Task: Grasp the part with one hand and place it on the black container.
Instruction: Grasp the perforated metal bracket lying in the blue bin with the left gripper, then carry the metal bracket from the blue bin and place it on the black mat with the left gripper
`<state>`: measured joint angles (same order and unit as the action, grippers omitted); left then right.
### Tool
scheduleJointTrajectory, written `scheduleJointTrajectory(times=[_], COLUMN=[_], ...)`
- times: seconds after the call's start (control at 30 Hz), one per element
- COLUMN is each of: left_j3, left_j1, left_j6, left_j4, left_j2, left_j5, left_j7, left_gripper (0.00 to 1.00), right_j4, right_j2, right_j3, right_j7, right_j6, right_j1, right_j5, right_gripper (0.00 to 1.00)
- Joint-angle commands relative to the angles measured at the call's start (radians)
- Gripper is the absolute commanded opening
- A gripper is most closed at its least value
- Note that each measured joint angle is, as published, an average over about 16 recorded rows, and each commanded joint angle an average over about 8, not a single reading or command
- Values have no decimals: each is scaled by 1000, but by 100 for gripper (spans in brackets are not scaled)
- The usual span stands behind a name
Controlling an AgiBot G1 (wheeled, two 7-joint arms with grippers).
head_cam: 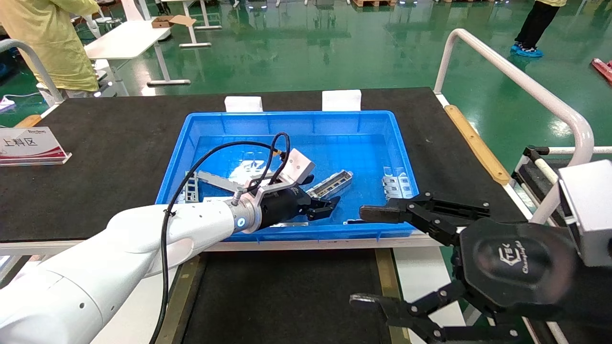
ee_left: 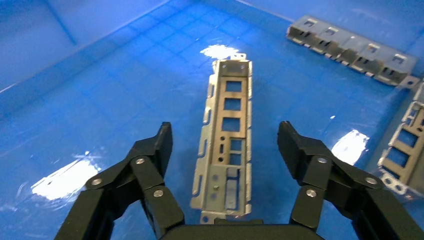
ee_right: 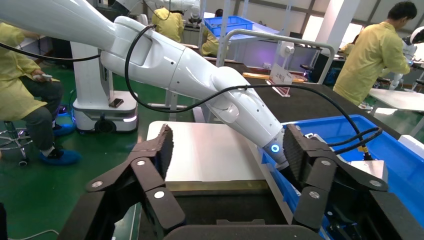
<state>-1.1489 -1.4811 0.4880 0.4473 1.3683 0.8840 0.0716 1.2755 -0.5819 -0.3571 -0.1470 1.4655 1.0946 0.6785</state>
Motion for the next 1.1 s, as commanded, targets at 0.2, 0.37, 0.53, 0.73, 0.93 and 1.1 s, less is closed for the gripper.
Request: scheduleJointTrajectory(times=[0.2,0.37,0.53,0.73,0.93,1.1], left_j3=[-33,-50,-65,-69,-45,-19], left_j1=[2,1,-1,-9,-42,-77], left_j6=[-16,-19,-25,-30,11,62], left_j4=[-9,-12,-14,-12,-20,-49], left_j2=[0,-1,-1,-3,-9,-12], left_j5=[-40,-69,-98,-140,-194,-235], left_j7=[-10,-22,-29,-39,-86,-134], left_gripper=[0,0,0,0,0,0], right_j4=[0,0,0,0,0,0], right_j2=[0,0,0,0,0,0], right_j3=[0,0,0,0,0,-1], right_j7=[0,0,0,0,0,0], right_j6=[0,0,0,0,0,0], right_j1=[0,0,0,0,0,0], right_j5=[0,0,0,0,0,0], right_gripper=[0,0,0,0,0,0])
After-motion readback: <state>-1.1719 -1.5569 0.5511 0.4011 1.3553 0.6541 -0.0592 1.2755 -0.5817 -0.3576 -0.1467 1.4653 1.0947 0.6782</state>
